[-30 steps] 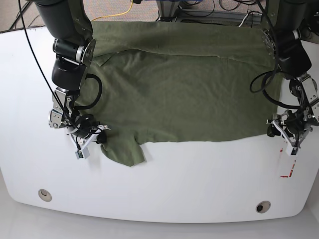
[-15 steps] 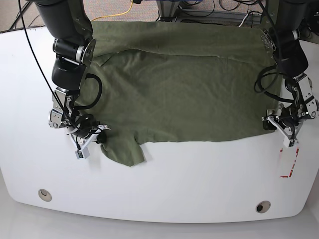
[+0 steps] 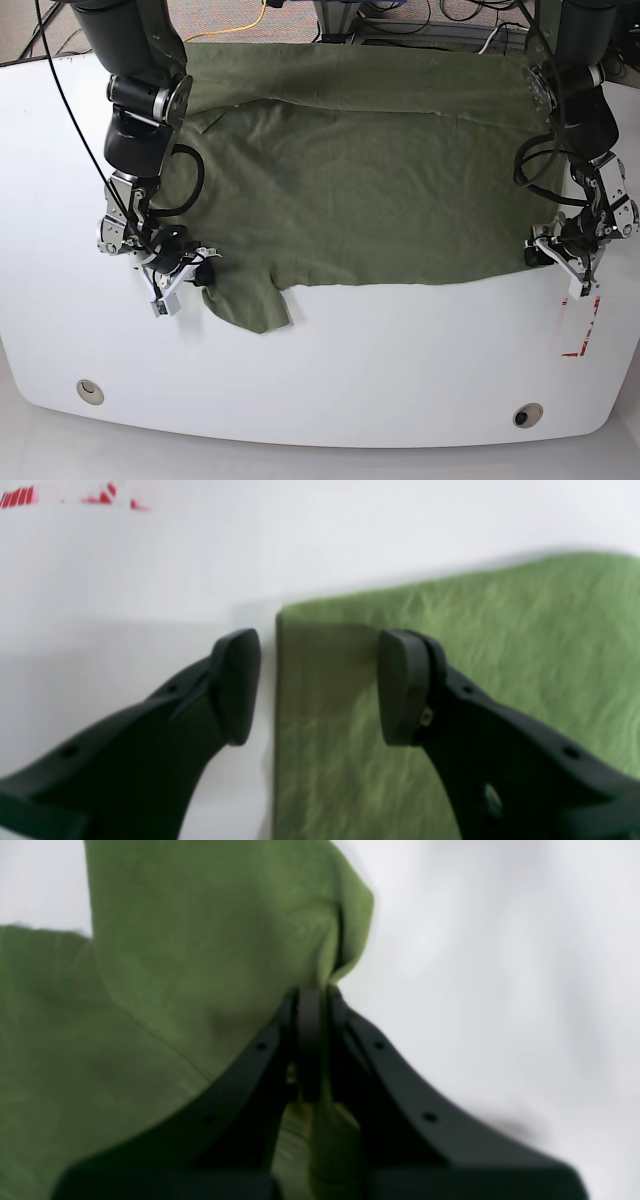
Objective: Layout the t-shirt on the table in an organized manner, then fold the t-shirt properly
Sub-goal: 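Grasp the hem corners with both grippers, then lift the hem with both grippers and fold it over toward the collar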
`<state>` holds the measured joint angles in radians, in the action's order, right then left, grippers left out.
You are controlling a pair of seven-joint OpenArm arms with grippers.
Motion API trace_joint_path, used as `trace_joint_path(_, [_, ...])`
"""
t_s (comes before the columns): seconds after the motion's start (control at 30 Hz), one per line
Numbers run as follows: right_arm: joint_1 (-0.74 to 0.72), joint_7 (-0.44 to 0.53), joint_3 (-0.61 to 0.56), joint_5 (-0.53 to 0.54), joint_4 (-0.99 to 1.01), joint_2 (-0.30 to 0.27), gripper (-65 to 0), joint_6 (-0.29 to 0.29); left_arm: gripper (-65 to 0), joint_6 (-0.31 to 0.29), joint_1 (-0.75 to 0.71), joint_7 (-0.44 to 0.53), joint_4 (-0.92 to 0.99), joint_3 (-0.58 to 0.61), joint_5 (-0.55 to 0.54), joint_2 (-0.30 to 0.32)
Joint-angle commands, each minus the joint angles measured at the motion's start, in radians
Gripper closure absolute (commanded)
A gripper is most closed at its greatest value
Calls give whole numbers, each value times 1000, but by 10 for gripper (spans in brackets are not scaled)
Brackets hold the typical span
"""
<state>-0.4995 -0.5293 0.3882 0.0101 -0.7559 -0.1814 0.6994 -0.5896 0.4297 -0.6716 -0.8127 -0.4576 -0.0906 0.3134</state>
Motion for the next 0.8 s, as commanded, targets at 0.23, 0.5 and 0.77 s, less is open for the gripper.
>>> trace_joint_path(0.23, [-1,-30,-2,-19,-21,-5,0,-1,-342,-3,27,-24,9,1,-2,-21])
trace_joint_path(0.5, [0,-30,-2,-19,-21,-5,0,-1,-51,-3,31,-23,9,1,-4,-35])
trace_joint_path(0.77, [-3,-30,-2,-19,-23,-8,0,-1,0,-7,25,-21,-67,3,-4,-41])
